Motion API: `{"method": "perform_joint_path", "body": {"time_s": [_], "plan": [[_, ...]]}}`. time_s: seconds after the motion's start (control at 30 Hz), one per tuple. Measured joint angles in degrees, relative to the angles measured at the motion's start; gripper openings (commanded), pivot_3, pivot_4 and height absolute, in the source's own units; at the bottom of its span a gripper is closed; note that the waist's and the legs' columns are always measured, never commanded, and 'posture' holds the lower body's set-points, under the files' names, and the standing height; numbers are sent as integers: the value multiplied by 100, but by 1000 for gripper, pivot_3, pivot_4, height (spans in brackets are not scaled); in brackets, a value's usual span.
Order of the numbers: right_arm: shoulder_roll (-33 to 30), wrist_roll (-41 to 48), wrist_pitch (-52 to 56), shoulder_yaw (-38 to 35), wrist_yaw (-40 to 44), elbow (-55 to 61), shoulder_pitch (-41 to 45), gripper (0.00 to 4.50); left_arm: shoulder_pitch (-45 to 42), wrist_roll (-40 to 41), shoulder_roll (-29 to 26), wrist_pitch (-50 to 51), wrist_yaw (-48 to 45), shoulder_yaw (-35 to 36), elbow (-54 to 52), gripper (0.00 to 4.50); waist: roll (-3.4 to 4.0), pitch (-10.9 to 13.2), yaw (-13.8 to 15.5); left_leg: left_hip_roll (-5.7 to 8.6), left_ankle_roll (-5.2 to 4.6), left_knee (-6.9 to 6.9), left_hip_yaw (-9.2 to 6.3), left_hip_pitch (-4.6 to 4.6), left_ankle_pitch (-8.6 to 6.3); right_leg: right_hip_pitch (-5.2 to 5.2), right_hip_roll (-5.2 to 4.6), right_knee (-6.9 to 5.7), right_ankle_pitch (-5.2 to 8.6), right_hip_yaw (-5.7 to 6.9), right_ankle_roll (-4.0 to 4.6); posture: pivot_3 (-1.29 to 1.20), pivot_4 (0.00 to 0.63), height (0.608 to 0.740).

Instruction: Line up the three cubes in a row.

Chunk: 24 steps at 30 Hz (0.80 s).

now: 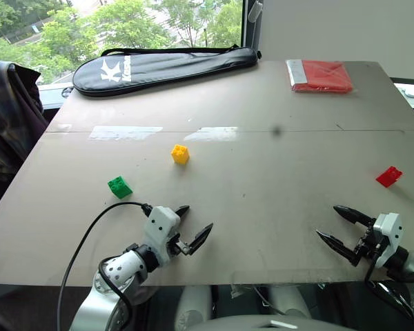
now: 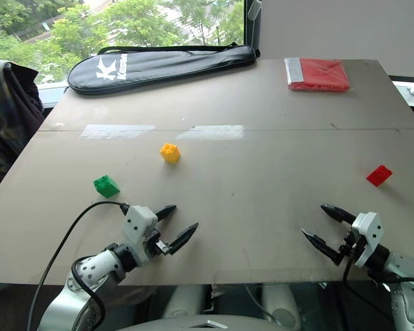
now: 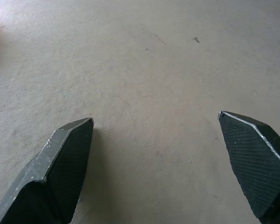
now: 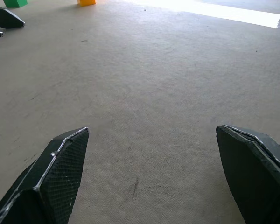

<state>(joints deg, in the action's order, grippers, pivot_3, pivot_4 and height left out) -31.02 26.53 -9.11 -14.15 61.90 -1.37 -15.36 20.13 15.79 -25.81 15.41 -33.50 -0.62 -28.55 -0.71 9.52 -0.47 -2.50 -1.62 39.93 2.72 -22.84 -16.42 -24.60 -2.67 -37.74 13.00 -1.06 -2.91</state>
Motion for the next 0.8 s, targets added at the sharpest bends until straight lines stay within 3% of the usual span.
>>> {"method": "perform_joint_path", "body": {"time_s": [0.5, 0.63, 0.8], "plan": [[164, 60, 34, -91, -416, 186, -228, 4500, -261, 21, -212, 134, -187, -29, -10, 4393, 0, 0, 9, 3, 0, 0, -1, 0, 0, 0, 0, -2, 0, 0, 0, 0, 150, 708], [442, 117, 246, -560, -1387, 522, -208, 4500, -668, 144, -538, 368, -536, -177, -74, 4393, 0, 0, 15, 5, 0, 1, -1, 0, 0, 0, 0, -3, 0, -1, 0, 0, 150, 708], [1110, -200, 986, -906, -3440, 1309, 11, 4500, -1576, 677, -988, 929, -1091, -231, -451, 4393, 3, -2, 14, 4, 1, 0, -5, -2, 1, -2, 3, -9, -1, 1, 1, 0, 150, 708]]}}
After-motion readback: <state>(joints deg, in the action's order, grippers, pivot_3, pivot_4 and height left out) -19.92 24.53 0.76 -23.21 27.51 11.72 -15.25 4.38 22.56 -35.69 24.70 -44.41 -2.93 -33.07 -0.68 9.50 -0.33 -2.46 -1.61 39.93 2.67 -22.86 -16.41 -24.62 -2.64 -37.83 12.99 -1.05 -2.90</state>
